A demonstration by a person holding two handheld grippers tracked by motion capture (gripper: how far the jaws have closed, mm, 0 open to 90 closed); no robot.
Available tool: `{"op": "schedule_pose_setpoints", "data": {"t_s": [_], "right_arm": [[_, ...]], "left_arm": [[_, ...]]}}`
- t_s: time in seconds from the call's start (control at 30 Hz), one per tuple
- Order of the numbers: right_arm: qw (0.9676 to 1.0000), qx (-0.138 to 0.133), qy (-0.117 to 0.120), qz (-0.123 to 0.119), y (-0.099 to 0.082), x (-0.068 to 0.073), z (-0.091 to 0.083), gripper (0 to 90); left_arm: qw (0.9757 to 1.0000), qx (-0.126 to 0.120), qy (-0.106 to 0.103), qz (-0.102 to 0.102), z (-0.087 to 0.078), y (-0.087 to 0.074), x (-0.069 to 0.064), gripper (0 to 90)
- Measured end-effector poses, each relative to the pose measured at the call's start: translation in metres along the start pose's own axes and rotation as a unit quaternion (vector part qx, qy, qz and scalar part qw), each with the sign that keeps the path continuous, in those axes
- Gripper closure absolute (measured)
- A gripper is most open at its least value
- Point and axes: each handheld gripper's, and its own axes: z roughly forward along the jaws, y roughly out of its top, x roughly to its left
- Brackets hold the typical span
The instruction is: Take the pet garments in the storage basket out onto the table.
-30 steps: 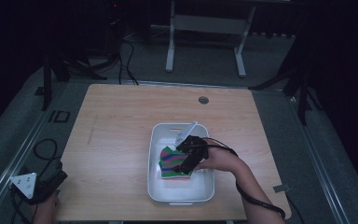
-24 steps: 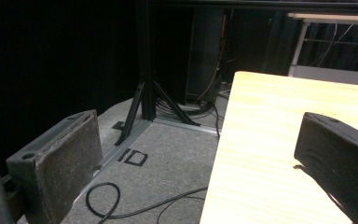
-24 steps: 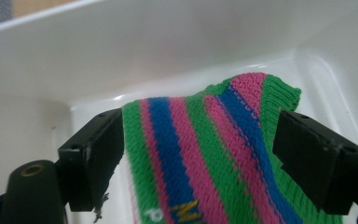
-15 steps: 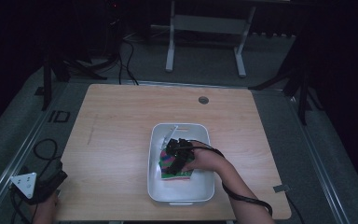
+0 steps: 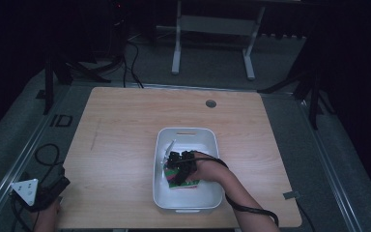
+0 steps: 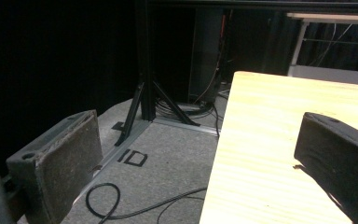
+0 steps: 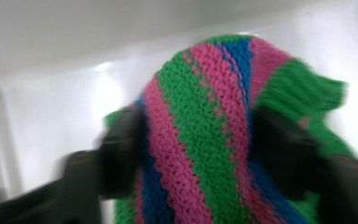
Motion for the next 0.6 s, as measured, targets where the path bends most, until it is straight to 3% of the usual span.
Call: {"op": "schedule_pose_setpoints", "data": {"t_s": [0.07, 0.13, 0.3, 0.37, 0.6], "right_arm": [[1.0, 0.002, -0.003, 0.001, 0.001, 0.001, -0.002, 55.2], [1.0, 0.001, -0.008, -0.003, 0.001, 0.002, -0.005, 59.6], [0.9994, -0.031, -0.018, -0.001, 0.0, 0.001, -0.024, 62.1], [0.9988, -0.048, -0.011, 0.003, -0.002, -0.002, -0.034, 62.1], [0.9945, -0.102, -0.022, 0.006, -0.001, -0.003, -0.071, 62.1]], "left_arm": [[1.0, 0.0, 0.0, 0.0, 0.0, 0.0, 0.0, 1.2], [1.0, 0.0, 0.0, 0.0, 0.0, 0.0, 0.0, 1.2], [1.0, 0.001, 0.0, -0.001, 0.0, 0.0, 0.0, 1.2], [1.0, 0.0, 0.0, 0.0, 0.0, 0.0, 0.0, 1.2], [1.0, 0.0, 0.001, 0.0, 0.0, 0.0, 0.0, 1.2]]}}
